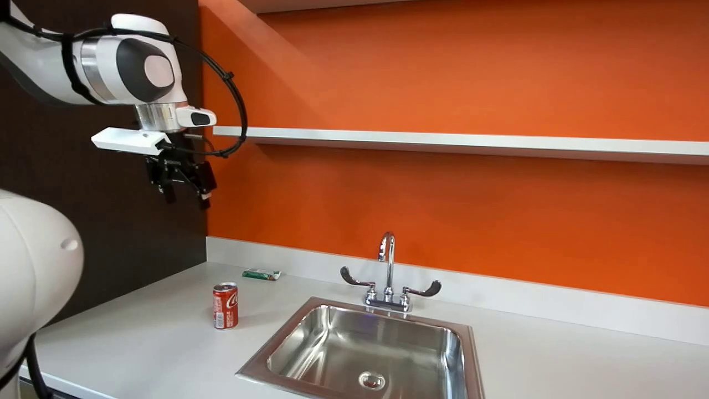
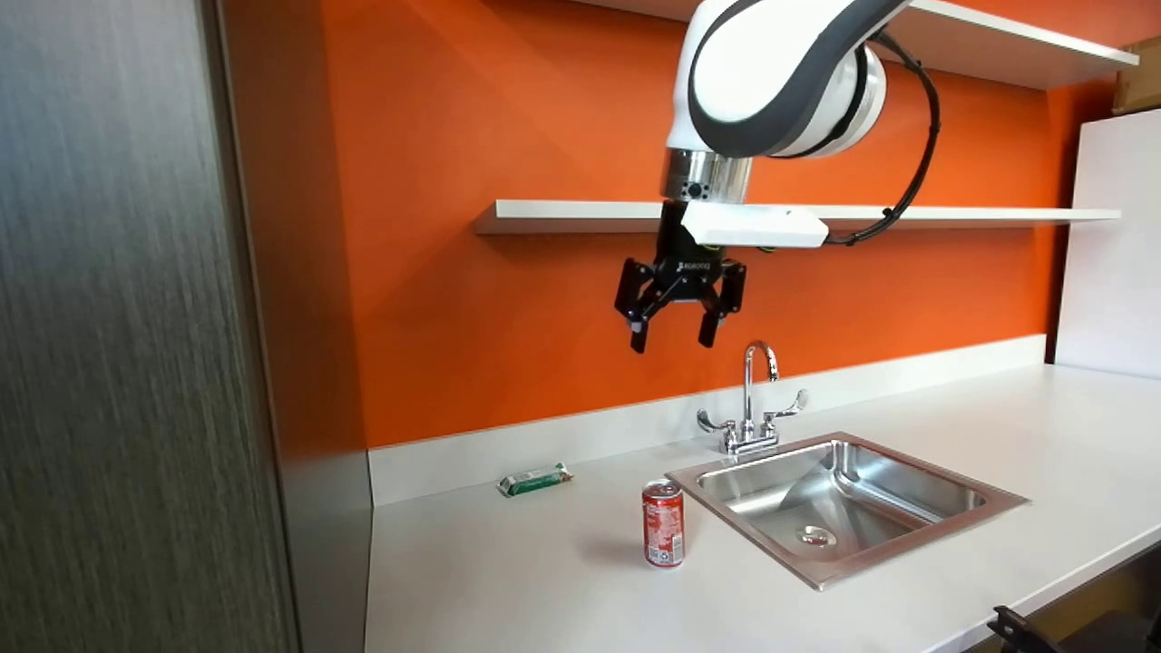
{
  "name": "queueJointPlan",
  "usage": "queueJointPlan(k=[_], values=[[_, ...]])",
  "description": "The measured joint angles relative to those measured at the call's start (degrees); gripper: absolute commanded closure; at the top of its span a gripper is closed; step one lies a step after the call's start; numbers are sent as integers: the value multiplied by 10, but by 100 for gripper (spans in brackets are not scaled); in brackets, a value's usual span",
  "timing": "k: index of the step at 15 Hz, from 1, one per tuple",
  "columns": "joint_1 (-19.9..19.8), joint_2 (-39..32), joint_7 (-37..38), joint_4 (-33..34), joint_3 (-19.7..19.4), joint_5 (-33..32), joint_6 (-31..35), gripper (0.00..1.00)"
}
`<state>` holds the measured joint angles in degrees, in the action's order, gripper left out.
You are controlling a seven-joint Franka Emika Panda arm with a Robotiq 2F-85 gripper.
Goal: Put the red can on the bottom shelf
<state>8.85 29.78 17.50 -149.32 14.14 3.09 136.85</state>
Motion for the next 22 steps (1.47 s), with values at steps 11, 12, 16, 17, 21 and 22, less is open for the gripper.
queueJointPlan(k=[11, 12, 16, 17, 21, 22], values=[[1, -47, 0, 2, -5, 1, -60, 0], [1, -56, 0, 3, -5, 1, -59, 0], [1, -96, 2, 7, -5, 1, -53, 0], [1, -107, 3, 7, -5, 1, -49, 0], [1, -149, 10, 7, -5, 1, -22, 0], [1, -160, 12, 6, -5, 1, -13, 0]])
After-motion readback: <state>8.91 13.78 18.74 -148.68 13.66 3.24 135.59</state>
